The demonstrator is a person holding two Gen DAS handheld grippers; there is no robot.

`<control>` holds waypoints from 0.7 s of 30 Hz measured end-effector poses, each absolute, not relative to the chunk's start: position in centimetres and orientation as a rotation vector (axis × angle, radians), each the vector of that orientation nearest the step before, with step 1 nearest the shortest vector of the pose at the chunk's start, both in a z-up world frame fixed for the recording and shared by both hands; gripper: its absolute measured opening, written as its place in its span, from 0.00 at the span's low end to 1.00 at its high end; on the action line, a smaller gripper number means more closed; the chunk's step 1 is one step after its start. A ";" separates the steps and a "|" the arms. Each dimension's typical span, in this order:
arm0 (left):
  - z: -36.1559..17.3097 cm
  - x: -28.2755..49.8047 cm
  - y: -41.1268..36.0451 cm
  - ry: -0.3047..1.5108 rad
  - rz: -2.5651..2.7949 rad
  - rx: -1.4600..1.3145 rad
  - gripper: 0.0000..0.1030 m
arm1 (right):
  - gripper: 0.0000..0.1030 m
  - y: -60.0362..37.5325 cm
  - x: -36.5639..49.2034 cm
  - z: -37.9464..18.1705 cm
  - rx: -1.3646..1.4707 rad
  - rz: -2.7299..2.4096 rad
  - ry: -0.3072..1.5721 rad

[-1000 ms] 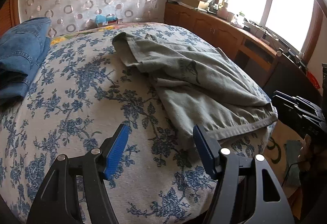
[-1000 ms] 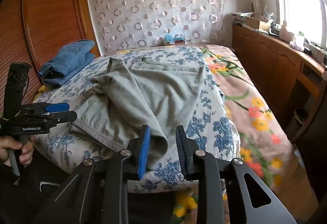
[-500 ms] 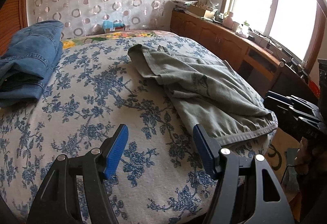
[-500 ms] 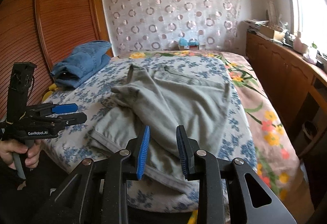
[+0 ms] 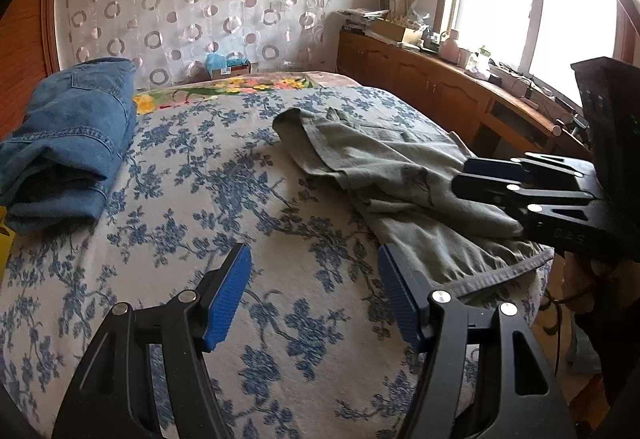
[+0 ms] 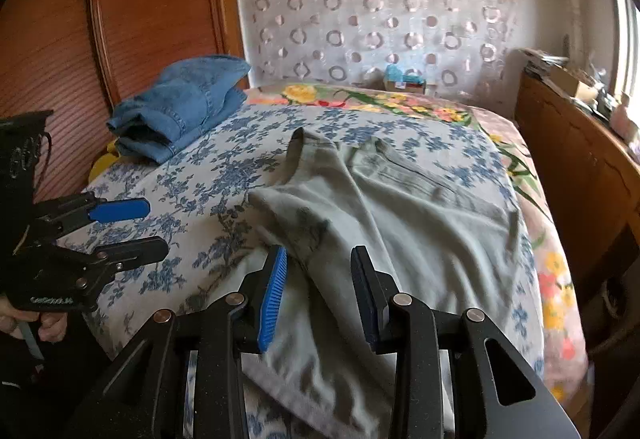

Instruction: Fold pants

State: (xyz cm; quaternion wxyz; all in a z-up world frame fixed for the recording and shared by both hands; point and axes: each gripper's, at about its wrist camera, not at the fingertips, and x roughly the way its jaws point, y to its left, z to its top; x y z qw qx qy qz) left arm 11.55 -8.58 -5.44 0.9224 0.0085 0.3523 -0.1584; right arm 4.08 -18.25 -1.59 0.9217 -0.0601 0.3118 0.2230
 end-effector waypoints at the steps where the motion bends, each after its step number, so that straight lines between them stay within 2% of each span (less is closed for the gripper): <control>1: -5.4 11.8 -8.4 0.722 -0.325 0.019 0.65 | 0.36 -17.9 4.5 -1.6 -0.136 0.463 0.647; 3: -5.3 12.3 -8.1 0.722 -0.326 0.024 0.65 | 0.41 -17.4 5.4 -1.7 -0.166 0.479 0.663; 19: -6.2 16.9 -7.7 0.756 -0.365 0.064 0.65 | 0.41 -13.5 11.6 -2.3 -0.287 0.561 0.786; 21: -6.5 17.2 -7.9 0.763 -0.372 0.066 0.65 | 0.14 -13.7 12.0 -2.3 -0.292 0.570 0.800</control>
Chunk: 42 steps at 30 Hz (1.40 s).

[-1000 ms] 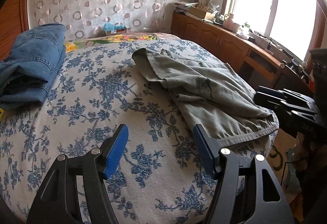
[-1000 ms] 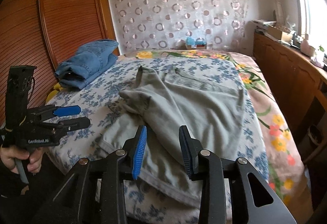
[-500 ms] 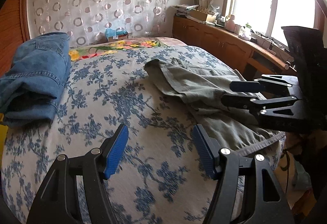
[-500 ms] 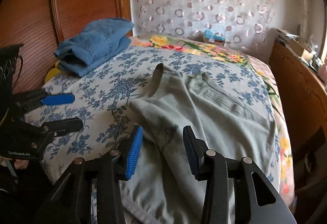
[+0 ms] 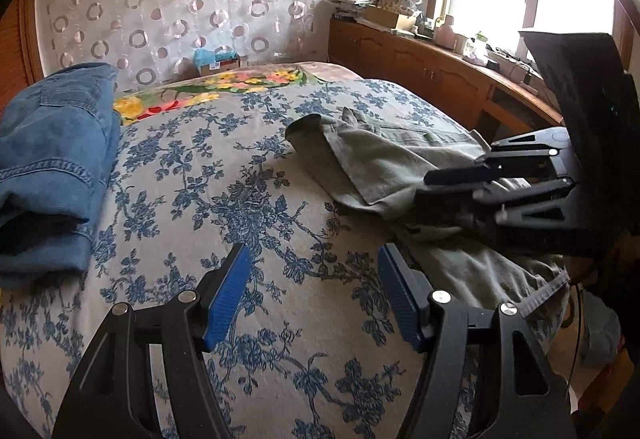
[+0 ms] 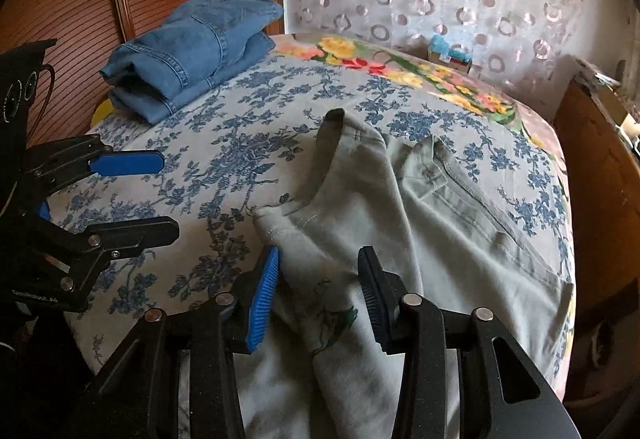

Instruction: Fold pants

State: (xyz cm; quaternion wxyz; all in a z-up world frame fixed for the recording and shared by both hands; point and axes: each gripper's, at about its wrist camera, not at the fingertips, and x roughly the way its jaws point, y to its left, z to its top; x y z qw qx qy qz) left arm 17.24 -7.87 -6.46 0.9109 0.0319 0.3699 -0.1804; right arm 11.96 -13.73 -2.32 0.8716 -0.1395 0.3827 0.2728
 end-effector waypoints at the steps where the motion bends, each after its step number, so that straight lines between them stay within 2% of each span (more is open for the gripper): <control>1: -6.6 17.4 -8.0 0.767 -0.375 0.068 0.65 | 0.11 -13.8 12.1 -2.3 -0.296 0.568 0.801; 3: -6.8 17.8 -8.1 0.773 -0.383 0.071 0.65 | 0.06 -14.2 12.4 -2.0 -0.285 0.565 0.790; 12: -6.8 18.9 -9.6 0.788 -0.427 0.081 0.65 | 0.05 -18.4 14.6 -0.9 -0.211 0.460 0.767; 19: -7.1 19.5 -11.9 0.809 -0.476 0.110 0.65 | 0.05 -21.0 16.5 -2.1 -0.146 0.296 0.810; 21: -7.4 19.6 -12.4 0.822 -0.483 0.120 0.65 | 0.10 -21.2 16.1 -2.1 -0.138 0.295 0.791; 25: -8.4 20.1 -13.0 0.856 -0.477 0.137 0.65 | 0.13 -20.8 15.1 -2.2 -0.120 0.353 0.775; 29: -8.9 20.5 -13.2 0.886 -0.475 0.139 0.68 | 0.28 -19.9 14.4 -3.3 -0.141 0.434 0.789; 34: -9.2 20.4 -14.0 0.891 -0.472 0.183 0.76 | 0.29 -18.4 14.1 -5.2 -0.161 0.477 0.818; 42: -9.2 20.4 -14.0 0.892 -0.475 0.187 0.78 | 0.29 -17.2 15.6 -5.9 -0.220 0.481 0.841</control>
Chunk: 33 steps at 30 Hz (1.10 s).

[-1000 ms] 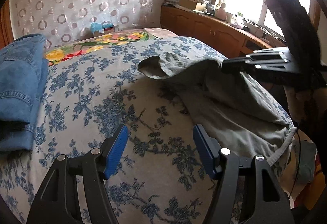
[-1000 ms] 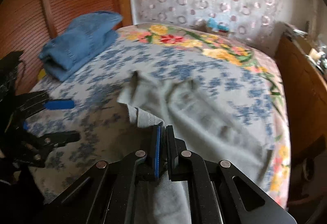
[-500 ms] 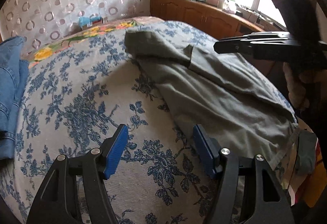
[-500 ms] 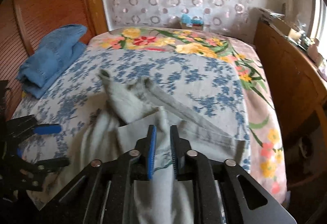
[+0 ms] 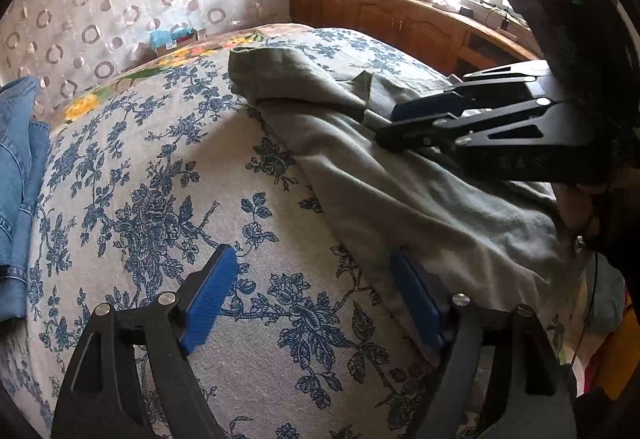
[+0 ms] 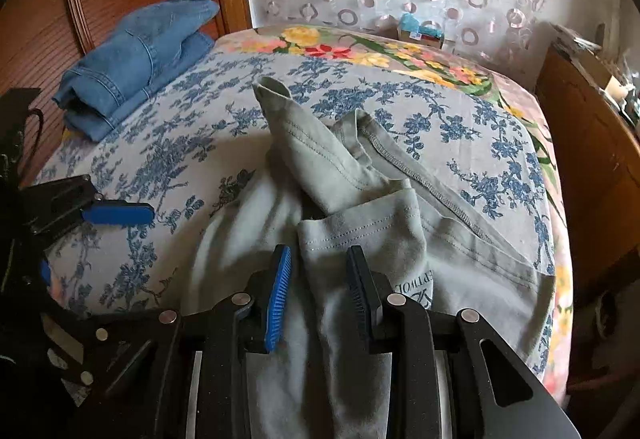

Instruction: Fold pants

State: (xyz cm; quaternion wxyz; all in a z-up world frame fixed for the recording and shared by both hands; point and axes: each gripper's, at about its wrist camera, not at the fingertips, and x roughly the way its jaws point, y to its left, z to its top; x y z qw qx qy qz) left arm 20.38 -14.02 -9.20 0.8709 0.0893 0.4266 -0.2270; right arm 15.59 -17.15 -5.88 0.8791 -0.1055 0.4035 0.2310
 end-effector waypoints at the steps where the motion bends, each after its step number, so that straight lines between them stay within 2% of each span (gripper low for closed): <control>1: -9.3 20.4 -14.2 0.892 -0.475 0.186 0.79 | 0.29 -17.2 15.8 -6.0 -0.221 0.476 0.843; 2: -9.2 20.4 -14.1 0.892 -0.475 0.186 0.79 | 0.28 -17.2 16.0 -6.1 -0.221 0.466 0.841; 3: -9.3 20.4 -14.2 0.892 -0.474 0.187 0.79 | 0.13 -17.1 16.0 -5.9 -0.226 0.452 0.834; 4: -9.3 20.4 -14.2 0.892 -0.472 0.188 0.79 | 0.07 -17.1 16.2 -5.8 -0.232 0.440 0.829; 6: -9.3 20.4 -14.2 0.893 -0.473 0.186 0.80 | 0.05 -17.4 16.1 -5.3 -0.213 0.442 0.812; 19: -9.4 20.5 -14.3 0.893 -0.470 0.187 0.81 | 0.04 -22.3 14.9 -3.6 -0.152 0.340 0.735; 33: -9.4 20.5 -14.2 0.893 -0.469 0.188 0.82 | 0.04 -26.1 15.7 -4.6 -0.108 0.180 0.740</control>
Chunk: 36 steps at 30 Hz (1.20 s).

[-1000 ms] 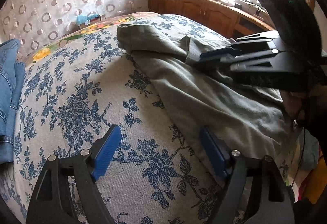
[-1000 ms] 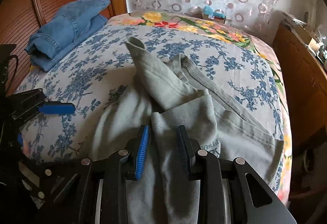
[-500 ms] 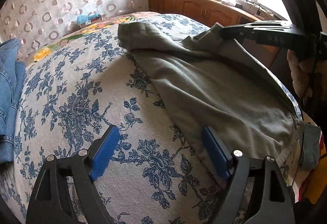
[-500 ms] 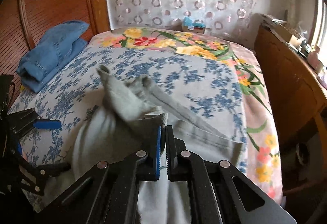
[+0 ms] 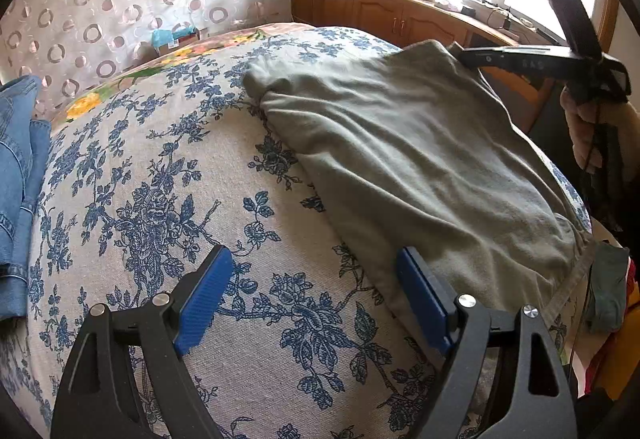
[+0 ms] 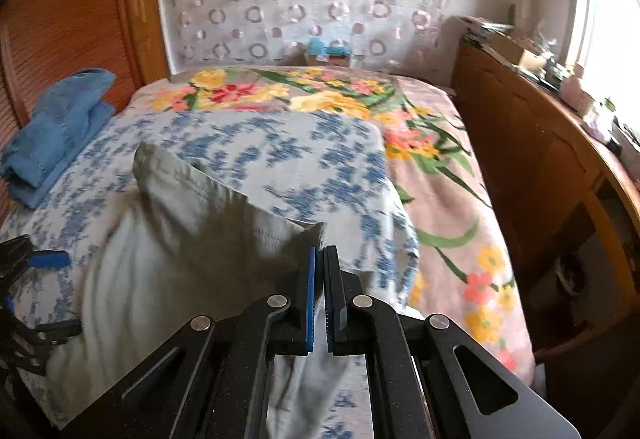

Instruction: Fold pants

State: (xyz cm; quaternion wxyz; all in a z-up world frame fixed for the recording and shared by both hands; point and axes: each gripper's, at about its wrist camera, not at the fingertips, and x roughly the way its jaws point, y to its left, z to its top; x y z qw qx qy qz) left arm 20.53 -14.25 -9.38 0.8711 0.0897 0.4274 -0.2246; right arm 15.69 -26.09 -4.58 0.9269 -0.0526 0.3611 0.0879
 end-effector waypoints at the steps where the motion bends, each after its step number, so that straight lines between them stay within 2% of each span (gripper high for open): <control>1: -9.4 20.5 -14.2 0.893 -0.469 0.188 0.82 | 0.04 -26.3 15.8 -4.8 -0.102 0.173 0.748; 9: -9.4 20.5 -14.3 0.894 -0.469 0.188 0.82 | 0.04 -26.2 16.2 -4.8 -0.108 0.101 0.750; 14: -9.4 20.5 -14.3 0.894 -0.469 0.189 0.82 | 0.12 -26.3 15.5 -4.7 -0.062 0.127 0.750; 17: -9.4 20.5 -14.3 0.894 -0.469 0.189 0.82 | 0.28 -26.1 14.9 -5.3 -0.072 0.161 0.769; 20: -9.4 20.6 -14.3 0.894 -0.469 0.189 0.82 | 0.29 -26.0 15.2 -6.0 -0.080 0.186 0.787; 31: -9.5 20.5 -14.3 0.894 -0.469 0.189 0.82 | 0.29 -26.6 18.1 -6.8 -0.095 0.194 0.821; 32: -9.5 20.5 -14.3 0.894 -0.469 0.189 0.82 | 0.27 -26.7 18.2 -6.9 -0.092 0.198 0.822; 33: -9.5 20.5 -14.3 0.894 -0.469 0.189 0.82 | 0.14 -26.6 18.3 -6.8 -0.090 0.209 0.819; 34: -9.5 20.5 -14.3 0.894 -0.468 0.190 0.82 | 0.07 -26.6 18.2 -6.7 -0.090 0.214 0.808; 36: -9.5 20.5 -14.3 0.894 -0.468 0.190 0.82 | 0.04 -27.0 17.6 -5.9 -0.085 0.186 0.750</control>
